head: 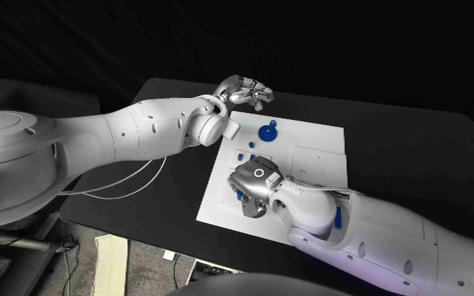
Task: Assemble the parts on the task board
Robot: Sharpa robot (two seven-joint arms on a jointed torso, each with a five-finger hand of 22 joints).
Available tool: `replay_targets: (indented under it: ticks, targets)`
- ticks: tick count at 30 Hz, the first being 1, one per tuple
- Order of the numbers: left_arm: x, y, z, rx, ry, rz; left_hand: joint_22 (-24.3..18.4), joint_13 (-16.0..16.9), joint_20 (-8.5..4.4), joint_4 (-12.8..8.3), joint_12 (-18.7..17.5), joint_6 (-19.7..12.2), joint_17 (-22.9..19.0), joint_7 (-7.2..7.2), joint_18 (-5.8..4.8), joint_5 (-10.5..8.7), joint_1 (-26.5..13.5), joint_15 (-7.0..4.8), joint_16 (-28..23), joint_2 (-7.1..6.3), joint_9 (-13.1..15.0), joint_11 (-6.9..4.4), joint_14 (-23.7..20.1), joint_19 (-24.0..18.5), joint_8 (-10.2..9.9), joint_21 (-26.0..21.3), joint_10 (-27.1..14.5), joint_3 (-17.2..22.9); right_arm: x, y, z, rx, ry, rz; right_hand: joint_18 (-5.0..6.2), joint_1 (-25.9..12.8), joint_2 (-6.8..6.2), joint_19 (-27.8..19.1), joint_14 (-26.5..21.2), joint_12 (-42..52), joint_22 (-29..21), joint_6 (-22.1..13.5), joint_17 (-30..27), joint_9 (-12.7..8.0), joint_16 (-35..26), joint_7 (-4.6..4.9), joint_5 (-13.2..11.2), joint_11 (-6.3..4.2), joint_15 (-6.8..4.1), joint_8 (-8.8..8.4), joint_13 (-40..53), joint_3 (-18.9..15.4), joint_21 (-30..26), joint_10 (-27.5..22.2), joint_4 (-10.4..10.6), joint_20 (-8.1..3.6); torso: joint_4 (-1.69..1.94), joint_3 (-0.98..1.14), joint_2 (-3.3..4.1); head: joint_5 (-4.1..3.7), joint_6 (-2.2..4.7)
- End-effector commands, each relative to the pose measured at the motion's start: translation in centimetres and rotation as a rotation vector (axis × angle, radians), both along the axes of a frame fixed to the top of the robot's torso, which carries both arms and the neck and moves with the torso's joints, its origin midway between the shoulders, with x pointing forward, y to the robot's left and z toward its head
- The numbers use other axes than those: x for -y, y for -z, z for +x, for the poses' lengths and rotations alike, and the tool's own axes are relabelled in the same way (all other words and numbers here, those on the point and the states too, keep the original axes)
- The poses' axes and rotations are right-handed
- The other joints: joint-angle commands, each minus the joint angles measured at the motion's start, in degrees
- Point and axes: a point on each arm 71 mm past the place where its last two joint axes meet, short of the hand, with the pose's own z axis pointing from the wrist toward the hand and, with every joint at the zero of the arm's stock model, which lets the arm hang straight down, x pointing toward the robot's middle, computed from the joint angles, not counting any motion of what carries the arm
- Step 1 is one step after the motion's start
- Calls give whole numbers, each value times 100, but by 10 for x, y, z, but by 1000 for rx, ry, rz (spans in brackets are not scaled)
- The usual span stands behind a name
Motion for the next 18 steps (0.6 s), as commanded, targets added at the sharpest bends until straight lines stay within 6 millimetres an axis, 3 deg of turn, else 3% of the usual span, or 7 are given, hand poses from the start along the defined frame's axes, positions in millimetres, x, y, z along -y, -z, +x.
replay_targets:
  ticks: [1,18]
  targets:
    - [2,-2,0,4,14,-11,10,-10,2,0,19,-21,6,-6,79,22,-2,37,-24,57,-8,7,15,37,23,-34,-51,-23,0,1,-1,-3,-6,-6,699,21,35,-2,-58,5,87,38,7,13,33,7,15,0,-34,32,9,49,23,96,-1,-27,-4,-2,-1,-1,-5]
    - [3,-2,0,4,15,-11,15,-11,2,-1,19,-20,12,-7,79,22,-1,38,-28,57,-8,8,14,38,25,-38,-52,-23,-1,7,3,6,0,-36,699,21,33,-2,-58,1,88,37,8,16,33,7,15,0,-34,29,16,55,23,93,-2,-29,-4,3,-1,-5,-5]
